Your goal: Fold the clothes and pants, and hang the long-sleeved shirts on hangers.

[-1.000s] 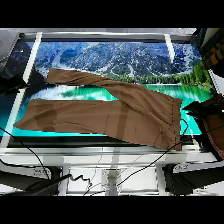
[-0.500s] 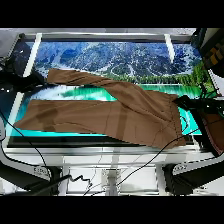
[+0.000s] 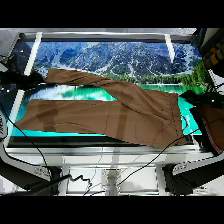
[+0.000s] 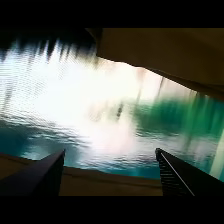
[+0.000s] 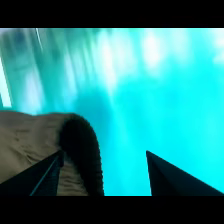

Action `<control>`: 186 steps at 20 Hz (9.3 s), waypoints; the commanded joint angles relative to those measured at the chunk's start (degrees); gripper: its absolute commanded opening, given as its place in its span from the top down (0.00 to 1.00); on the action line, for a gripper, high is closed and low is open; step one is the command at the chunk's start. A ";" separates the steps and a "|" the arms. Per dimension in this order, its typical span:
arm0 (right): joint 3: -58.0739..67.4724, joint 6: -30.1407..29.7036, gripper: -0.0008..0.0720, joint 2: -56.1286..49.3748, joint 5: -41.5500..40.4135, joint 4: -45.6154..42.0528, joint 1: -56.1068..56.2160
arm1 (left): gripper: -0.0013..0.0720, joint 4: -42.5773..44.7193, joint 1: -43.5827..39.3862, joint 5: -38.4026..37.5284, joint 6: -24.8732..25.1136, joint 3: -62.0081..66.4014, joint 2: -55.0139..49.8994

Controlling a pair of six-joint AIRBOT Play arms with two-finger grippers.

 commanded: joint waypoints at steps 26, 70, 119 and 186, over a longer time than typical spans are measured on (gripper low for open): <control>3.48 -0.57 0.95 -9.07 14.32 -3.50 8.46 | 0.10 -0.17 -3.89 3.56 0.02 0.04 -4.11; 3.48 -1.14 0.95 -0.09 9.46 -2.89 8.44 | 0.97 1.97 -6.91 37.38 -2.14 1.01 9.68; 3.48 -0.04 0.95 0.17 7.61 -3.08 8.39 | 0.97 -3.69 -3.32 37.86 -22.23 -1.38 3.06; 3.45 0.28 0.95 3.72 0.13 -9.05 8.39 | 0.03 12.26 2.03 26.29 -32.98 -26.93 7.54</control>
